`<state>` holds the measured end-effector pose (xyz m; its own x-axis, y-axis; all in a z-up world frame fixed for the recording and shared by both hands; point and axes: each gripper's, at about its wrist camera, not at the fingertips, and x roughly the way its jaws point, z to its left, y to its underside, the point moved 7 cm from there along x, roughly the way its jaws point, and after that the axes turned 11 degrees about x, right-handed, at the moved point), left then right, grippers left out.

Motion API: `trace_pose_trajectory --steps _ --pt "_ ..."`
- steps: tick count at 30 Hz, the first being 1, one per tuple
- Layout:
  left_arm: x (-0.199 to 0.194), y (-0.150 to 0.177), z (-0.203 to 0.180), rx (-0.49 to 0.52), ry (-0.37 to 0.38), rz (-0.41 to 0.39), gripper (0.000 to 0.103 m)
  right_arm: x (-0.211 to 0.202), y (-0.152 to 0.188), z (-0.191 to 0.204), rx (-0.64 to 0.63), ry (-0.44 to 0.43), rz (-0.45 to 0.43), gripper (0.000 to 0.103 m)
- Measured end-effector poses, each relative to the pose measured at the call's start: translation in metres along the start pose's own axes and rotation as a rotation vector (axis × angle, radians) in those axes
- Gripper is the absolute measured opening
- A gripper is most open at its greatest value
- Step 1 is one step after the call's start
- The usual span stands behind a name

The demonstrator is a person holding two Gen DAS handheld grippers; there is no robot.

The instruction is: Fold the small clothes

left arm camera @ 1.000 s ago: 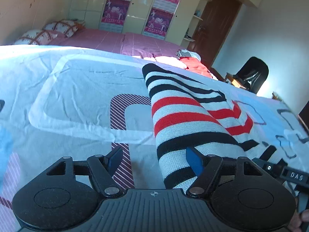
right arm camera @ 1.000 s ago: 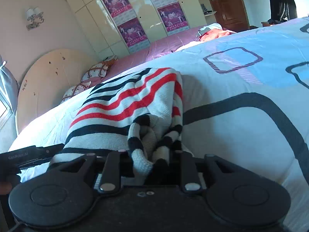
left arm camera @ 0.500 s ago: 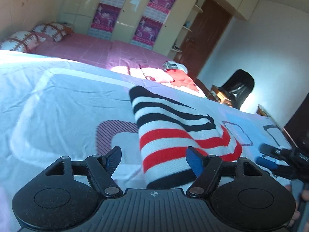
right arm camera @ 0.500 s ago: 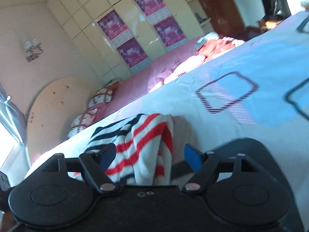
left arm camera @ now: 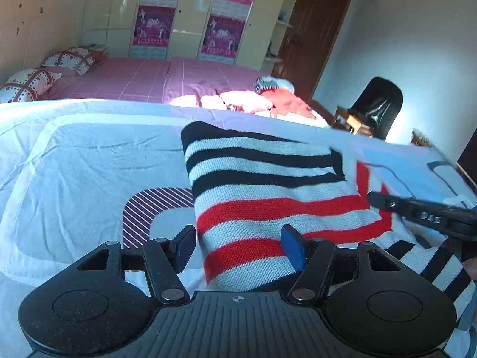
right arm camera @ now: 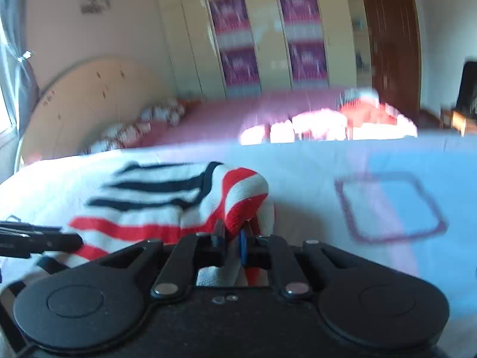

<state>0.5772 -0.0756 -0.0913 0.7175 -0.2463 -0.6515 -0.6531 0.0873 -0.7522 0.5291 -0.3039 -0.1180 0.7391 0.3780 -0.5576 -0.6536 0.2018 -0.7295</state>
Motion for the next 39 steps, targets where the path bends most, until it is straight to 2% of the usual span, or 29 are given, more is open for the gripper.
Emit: trace_pose_trajectory --steps 3,4,7,10,13,16,20,24,28,31,34,35,36,37,38,39 --pt "-0.005 -0.001 0.001 0.0 -0.011 0.012 0.069 -0.004 -0.005 -0.018 0.131 0.01 0.001 0.038" --pt "-0.012 -0.002 0.0 0.011 -0.013 0.002 0.069 -0.012 -0.006 -0.02 0.162 0.011 -0.001 0.039" --pt "-0.043 0.004 0.0 -0.001 0.046 -0.049 0.069 -0.058 -0.001 -0.025 0.273 -0.05 -0.026 0.039" --pt "-0.065 0.02 -0.001 -0.026 0.092 -0.065 0.069 -0.093 0.019 -0.027 0.36 -0.107 0.027 0.041" --pt "-0.074 0.035 0.002 -0.083 0.124 -0.066 0.069 -0.115 0.041 -0.024 0.447 -0.134 0.059 0.052" --pt "-0.074 0.047 0.008 -0.129 0.136 -0.057 0.069 -0.119 0.057 -0.026 0.526 -0.127 0.093 0.056" --pt "-0.074 0.051 0.01 -0.129 0.128 -0.051 0.069 -0.115 0.064 -0.019 0.572 -0.145 0.12 0.055" --pt "-0.082 0.05 0.01 -0.121 0.127 -0.053 0.069 -0.128 0.056 -0.011 0.539 -0.13 0.053 0.054" --pt "-0.084 0.057 0.017 -0.145 0.13 -0.043 0.069 -0.131 0.054 -0.007 0.528 -0.115 0.023 0.054" --pt "-0.085 0.061 0.02 -0.157 0.136 -0.041 0.069 -0.12 0.061 -0.007 0.571 -0.096 0.079 0.056" --pt "-0.086 0.061 0.019 -0.147 0.13 -0.04 0.069 -0.118 0.067 0.003 0.55 -0.095 0.078 0.054" --pt "-0.086 0.061 0.018 -0.139 0.127 -0.04 0.069 -0.113 0.068 0.005 0.542 -0.071 0.09 0.051" --pt "-0.085 0.061 0.018 -0.133 0.125 -0.039 0.069 -0.108 0.071 0.005 0.543 -0.047 0.106 0.017" --pt "-0.085 0.061 0.018 -0.129 0.124 -0.04 0.069 -0.106 0.072 0.005 0.561 -0.045 0.094 0.015" --pt "-0.085 0.061 0.019 -0.132 0.122 -0.041 0.069 -0.109 0.071 0.004 0.603 -0.097 0.055 0.015" --pt "-0.085 0.061 0.02 -0.137 0.123 -0.044 0.069 -0.118 0.07 0.003 0.668 -0.203 -0.004 0.014"
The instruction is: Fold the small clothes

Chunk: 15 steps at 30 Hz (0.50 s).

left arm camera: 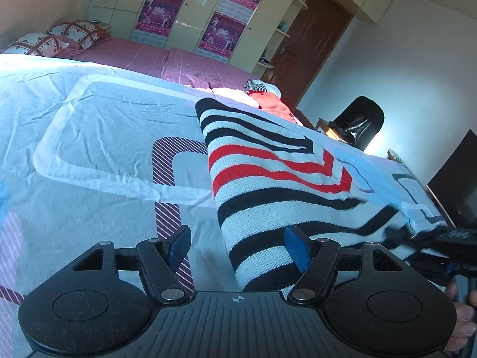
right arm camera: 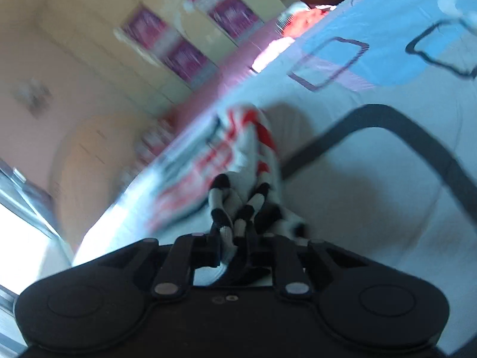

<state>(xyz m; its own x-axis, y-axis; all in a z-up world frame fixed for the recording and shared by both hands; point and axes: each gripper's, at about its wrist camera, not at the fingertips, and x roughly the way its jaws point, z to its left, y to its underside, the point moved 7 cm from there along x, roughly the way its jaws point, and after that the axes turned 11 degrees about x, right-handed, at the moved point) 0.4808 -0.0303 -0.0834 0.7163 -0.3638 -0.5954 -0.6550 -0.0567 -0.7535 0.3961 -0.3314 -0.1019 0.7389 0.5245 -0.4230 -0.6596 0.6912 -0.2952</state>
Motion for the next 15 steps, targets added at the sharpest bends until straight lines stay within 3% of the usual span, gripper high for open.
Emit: trace_pose_trajectory --steps 2,3,4,6,8,12,14,15 --pt "-0.001 0.002 0.002 -0.006 0.018 -0.008 0.069 -0.016 -0.001 -0.004 0.184 -0.265 -0.013 0.014" --pt "-0.001 0.004 0.004 -0.014 0.027 -0.01 0.069 -0.016 0.001 -0.012 0.25 -0.311 -0.014 0.014" --pt "0.0 0.007 0.006 -0.019 0.023 -0.005 0.069 -0.011 0.004 -0.025 0.28 -0.287 -0.014 0.014" --pt "0.003 0.012 0.011 -0.044 0.043 -0.006 0.069 0.006 0.01 -0.066 0.337 -0.109 0.0 0.013" --pt "0.006 0.015 0.014 -0.066 0.054 -0.004 0.071 0.009 0.013 -0.083 0.374 -0.141 0.017 0.012" --pt "-0.009 0.005 0.008 -0.036 0.023 -0.035 0.071 -0.005 0.003 -0.062 0.233 -0.066 -0.003 0.028" --pt "-0.026 -0.009 -0.004 -0.001 0.05 -0.098 0.071 -0.029 -0.009 -0.041 0.087 -0.016 -0.12 0.027" --pt "-0.031 -0.017 -0.011 0.021 0.07 -0.123 0.071 -0.036 -0.013 -0.028 0.007 -0.007 -0.15 0.018"
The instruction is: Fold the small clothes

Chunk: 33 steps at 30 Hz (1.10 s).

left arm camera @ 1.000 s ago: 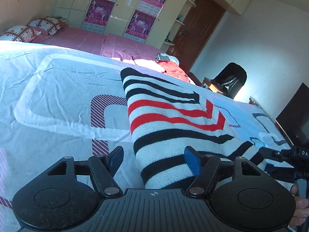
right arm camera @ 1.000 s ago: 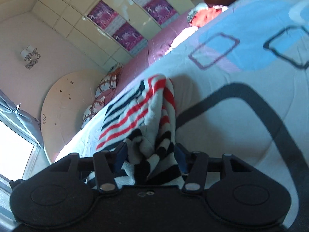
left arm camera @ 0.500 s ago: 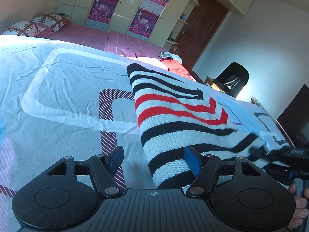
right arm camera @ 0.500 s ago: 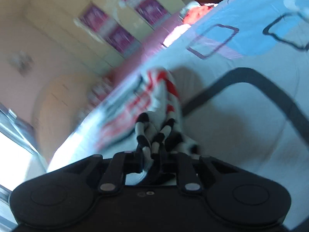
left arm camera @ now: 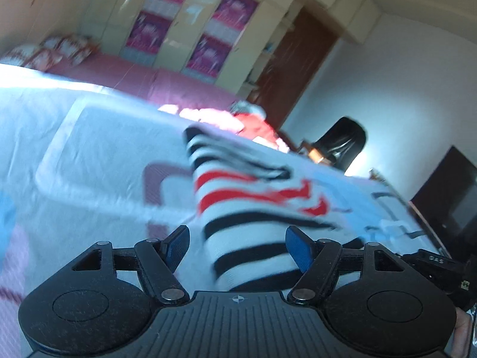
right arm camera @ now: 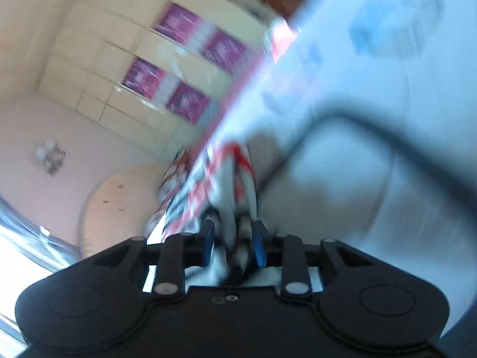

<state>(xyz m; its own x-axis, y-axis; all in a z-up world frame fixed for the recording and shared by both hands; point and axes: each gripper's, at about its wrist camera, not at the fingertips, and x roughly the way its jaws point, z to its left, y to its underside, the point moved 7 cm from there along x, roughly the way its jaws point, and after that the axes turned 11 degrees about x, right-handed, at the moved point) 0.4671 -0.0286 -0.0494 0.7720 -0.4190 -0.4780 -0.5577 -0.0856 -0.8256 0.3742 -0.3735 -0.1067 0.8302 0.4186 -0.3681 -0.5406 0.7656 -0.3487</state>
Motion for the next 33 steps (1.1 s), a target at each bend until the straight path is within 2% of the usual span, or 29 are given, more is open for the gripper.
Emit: trace_pose_trajectory --steps 3,5,6,7,8,12,15,19,22,26,27,29,31,33 --pt "0.012 -0.016 -0.027 0.081 0.065 -0.012 0.069 0.009 -0.002 0.04 -0.232 -0.02 0.021 0.016" --pt "0.034 -0.012 -0.04 0.114 0.099 0.026 0.06 0.028 0.007 0.055 -0.38 -0.011 0.048 0.016" --pt "0.046 -0.005 -0.043 0.117 0.106 0.059 0.059 0.04 0.012 0.056 -0.443 0.011 0.077 0.012" --pt "0.057 0.006 -0.044 0.134 0.089 0.095 0.059 0.054 0.021 0.051 -0.514 0.073 0.109 0.008" --pt "0.06 0.013 -0.046 0.172 0.07 0.085 0.059 0.067 0.029 0.039 -0.564 0.151 0.152 0.0" --pt "0.048 0.003 -0.051 0.197 0.052 0.077 0.059 0.072 0.035 0.042 -0.573 0.151 0.178 0.001" --pt "0.048 -0.017 -0.041 0.188 0.032 0.032 0.059 0.066 0.028 0.067 -0.595 0.088 0.122 0.024" --pt "0.078 -0.037 -0.023 0.183 -0.015 0.037 0.059 0.101 -0.001 0.074 -0.603 0.117 0.097 0.02" --pt "0.108 -0.026 -0.011 0.192 -0.085 0.152 0.059 0.138 -0.003 0.059 -0.647 0.209 0.163 0.012" --pt "0.102 -0.035 -0.016 0.225 -0.094 0.121 0.059 0.134 -0.006 0.064 -0.67 0.183 0.178 0.015" --pt "0.101 -0.041 -0.014 0.21 -0.088 0.093 0.059 0.129 -0.01 0.07 -0.672 0.157 0.151 0.022" --pt "0.107 -0.052 -0.004 0.192 -0.097 0.084 0.059 0.128 -0.022 0.074 -0.656 0.139 0.108 0.022" --pt "0.121 -0.062 0.003 0.195 -0.106 0.089 0.059 0.14 -0.034 0.075 -0.638 0.145 0.106 0.022" --pt "0.141 -0.064 0.008 0.196 -0.1 0.139 0.06 0.154 -0.037 0.076 -0.665 0.157 0.112 0.022"
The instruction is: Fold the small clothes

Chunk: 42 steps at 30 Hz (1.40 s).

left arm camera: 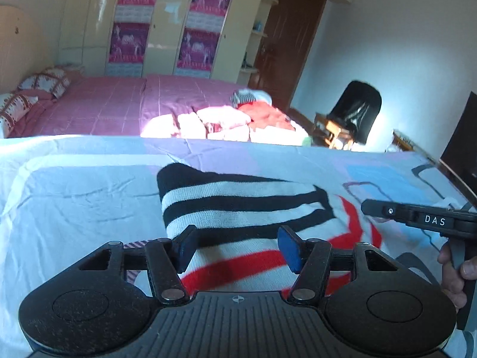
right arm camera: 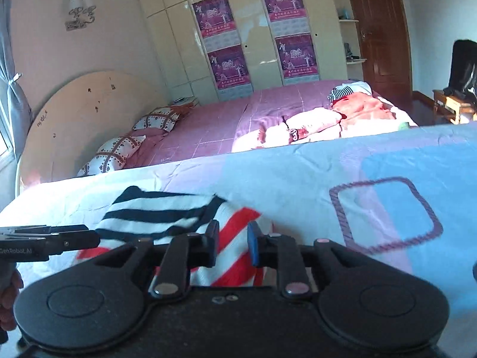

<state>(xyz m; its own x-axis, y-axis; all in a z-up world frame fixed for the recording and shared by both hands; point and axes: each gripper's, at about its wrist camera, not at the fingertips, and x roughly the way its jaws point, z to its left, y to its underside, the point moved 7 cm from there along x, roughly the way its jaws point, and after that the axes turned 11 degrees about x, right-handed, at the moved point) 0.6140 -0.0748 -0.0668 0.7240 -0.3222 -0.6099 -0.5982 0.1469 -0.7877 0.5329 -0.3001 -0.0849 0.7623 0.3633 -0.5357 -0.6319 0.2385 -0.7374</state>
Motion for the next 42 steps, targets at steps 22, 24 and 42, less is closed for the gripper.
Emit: trace_pose_trajectory --steps 22,24,42 --pt "-0.043 0.018 -0.021 0.177 -0.105 0.062 0.083 -0.044 0.029 -0.023 0.133 -0.037 0.13 0.055" --pt "-0.055 0.029 -0.01 0.107 -0.05 0.067 0.083 -0.058 0.036 -0.032 0.205 -0.074 0.154 0.063" --pt "-0.019 0.065 0.021 -0.408 0.52 0.103 0.078 -0.008 0.057 -0.04 0.492 -0.396 0.394 0.059"
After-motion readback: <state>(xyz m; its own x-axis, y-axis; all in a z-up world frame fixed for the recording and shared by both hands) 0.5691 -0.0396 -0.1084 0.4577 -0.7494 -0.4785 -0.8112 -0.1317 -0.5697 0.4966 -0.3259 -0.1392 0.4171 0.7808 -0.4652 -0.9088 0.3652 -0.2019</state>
